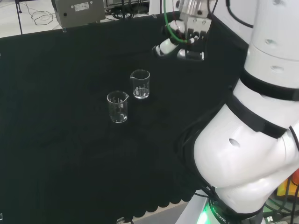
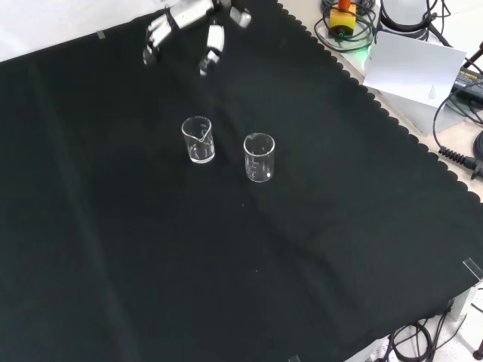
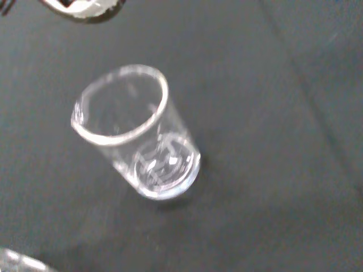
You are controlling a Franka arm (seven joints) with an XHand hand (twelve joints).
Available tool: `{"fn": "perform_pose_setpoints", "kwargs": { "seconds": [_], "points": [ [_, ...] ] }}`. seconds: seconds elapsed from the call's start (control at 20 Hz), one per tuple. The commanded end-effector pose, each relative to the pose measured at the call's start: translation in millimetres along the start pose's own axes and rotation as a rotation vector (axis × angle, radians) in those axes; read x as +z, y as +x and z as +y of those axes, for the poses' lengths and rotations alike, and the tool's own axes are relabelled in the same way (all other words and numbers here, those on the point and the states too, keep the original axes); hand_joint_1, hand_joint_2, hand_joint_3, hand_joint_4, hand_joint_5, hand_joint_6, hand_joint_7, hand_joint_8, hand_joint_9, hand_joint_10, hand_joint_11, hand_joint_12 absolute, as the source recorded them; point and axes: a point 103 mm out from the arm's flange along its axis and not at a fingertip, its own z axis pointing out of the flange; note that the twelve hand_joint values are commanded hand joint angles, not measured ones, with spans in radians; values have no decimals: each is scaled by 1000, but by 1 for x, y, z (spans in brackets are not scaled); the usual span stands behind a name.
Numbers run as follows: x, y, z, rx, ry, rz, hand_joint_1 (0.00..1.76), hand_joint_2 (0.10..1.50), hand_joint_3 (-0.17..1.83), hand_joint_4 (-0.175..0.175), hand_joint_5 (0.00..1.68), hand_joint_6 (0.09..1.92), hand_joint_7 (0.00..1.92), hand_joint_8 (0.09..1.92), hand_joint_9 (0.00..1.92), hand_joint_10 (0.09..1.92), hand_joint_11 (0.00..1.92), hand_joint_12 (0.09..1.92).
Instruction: Pick up the beaker on the right.
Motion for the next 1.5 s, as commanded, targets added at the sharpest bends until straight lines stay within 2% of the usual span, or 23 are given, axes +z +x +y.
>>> {"fn": "perform_pose_setpoints", "kwargs": {
  "seconds": [0.05,0.25,0.5,0.7,0.8,0.95,1.1,1.5],
  "points": [
    [73,9,43,-152,79,79,769,628,539,-28,387,87,162,644,325,687,5,1412],
    [91,5,45,-207,80,91,800,595,543,-27,388,87,164,644,305,675,0,1389],
    [96,1,46,-274,76,117,835,553,570,-25,391,87,181,643,318,665,0,1370],
    [102,0,47,-308,81,130,845,535,585,-24,393,87,199,646,336,662,0,1371],
    [105,-1,49,-337,74,149,858,527,586,-23,395,87,205,648,341,662,0,1373],
    [108,-1,53,-348,73,177,875,518,590,-22,402,87,216,650,351,659,0,1375],
    [112,-3,61,-398,46,248,900,507,605,-20,428,87,227,650,367,650,0,1379],
    [123,1,73,-488,11,340,931,487,644,-19,543,87,302,659,440,627,21,1390]
  ]
}}
